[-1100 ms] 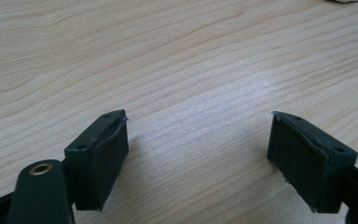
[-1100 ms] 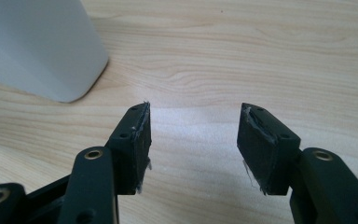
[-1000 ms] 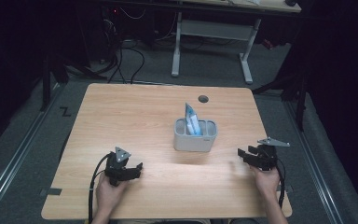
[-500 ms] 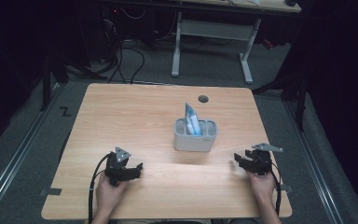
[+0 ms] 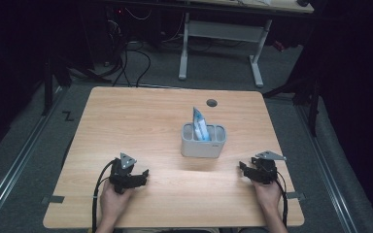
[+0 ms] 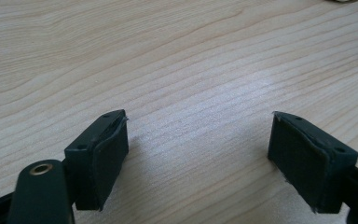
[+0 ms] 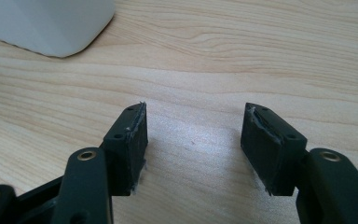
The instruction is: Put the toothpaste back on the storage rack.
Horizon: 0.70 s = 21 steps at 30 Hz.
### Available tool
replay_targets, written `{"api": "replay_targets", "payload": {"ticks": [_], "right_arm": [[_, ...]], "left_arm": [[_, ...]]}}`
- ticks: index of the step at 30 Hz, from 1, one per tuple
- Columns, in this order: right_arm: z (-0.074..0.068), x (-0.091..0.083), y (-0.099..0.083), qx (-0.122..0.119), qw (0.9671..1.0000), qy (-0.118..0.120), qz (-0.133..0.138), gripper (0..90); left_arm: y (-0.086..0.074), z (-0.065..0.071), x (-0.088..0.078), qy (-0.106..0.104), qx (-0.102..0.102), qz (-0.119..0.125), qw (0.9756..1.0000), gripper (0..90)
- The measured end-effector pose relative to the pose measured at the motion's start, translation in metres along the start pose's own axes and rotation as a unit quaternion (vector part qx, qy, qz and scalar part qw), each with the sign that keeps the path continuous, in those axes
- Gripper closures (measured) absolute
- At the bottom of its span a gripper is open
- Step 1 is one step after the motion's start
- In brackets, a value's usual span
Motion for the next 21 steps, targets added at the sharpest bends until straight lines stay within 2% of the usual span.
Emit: {"api": "replay_targets", "payload": {"ticks": [3, 21], "right_arm": [[-0.0038, 0.0, -0.0006, -0.013, 0.9998, -0.012, -0.003, 40.4], [-0.0054, -0.0005, -0.0013, -0.007, 0.9998, -0.018, -0.003, 39.0]], "left_arm": [[-0.0003, 0.0, -0.0003, 0.0, 0.001, 0.0, 1.0, 20.5], [-0.0018, 0.0004, -0.002, -0.001, 0.001, 0.0, 1.0, 20.4]]}}
Point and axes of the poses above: each handheld gripper's, and its own axes: x roughly forward along the jaws, y roughly out of its top, z roughly to its right, the point moved 3 cm from there along x, roughly forward along the jaws, and after that the axes turned 2 degrees about z, right-handed, at the moved point
